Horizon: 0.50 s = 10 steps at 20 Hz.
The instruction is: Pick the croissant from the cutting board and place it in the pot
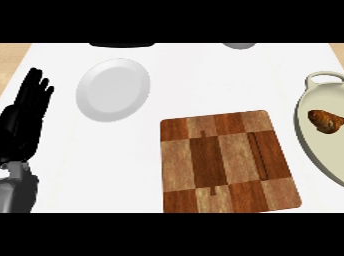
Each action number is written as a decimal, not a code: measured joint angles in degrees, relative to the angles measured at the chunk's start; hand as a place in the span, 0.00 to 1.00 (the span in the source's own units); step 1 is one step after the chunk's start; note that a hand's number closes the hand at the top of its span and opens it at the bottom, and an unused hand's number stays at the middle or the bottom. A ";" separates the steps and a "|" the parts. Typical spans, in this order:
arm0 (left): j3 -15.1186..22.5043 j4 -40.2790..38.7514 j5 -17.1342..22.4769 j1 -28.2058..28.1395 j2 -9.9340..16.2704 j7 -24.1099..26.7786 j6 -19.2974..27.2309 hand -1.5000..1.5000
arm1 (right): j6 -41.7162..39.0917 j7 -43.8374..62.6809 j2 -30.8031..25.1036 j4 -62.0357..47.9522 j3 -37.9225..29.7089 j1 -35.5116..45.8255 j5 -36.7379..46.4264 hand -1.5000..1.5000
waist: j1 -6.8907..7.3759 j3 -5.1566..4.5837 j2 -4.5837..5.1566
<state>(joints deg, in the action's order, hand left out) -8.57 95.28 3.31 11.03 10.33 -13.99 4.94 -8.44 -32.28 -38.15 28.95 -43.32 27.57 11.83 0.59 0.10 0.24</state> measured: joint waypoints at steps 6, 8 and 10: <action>-0.09 0.18 0.18 -0.37 -0.08 0.25 -0.40 0.50 | -8.51 -3.88 -7.90 -6.84 -2.26 -2.90 -3.41 0.00 | -0.01 0.03 0.03; -0.14 -0.07 0.09 -0.01 -0.23 0.22 -0.17 0.50 | -10.85 -6.16 -9.58 -8.61 -2.55 -4.91 -3.96 0.00 | -0.08 0.03 0.03; 0.30 0.23 -0.19 -0.01 -0.60 0.19 0.01 0.50 | -12.73 -7.37 -11.74 -10.45 -2.60 -5.53 -4.27 0.00 | 0.00 0.05 0.05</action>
<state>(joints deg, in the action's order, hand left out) -8.27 95.52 3.11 11.02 9.73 -13.80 4.96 -21.17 -39.65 -49.89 18.50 -45.92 22.04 7.56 0.59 0.15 0.29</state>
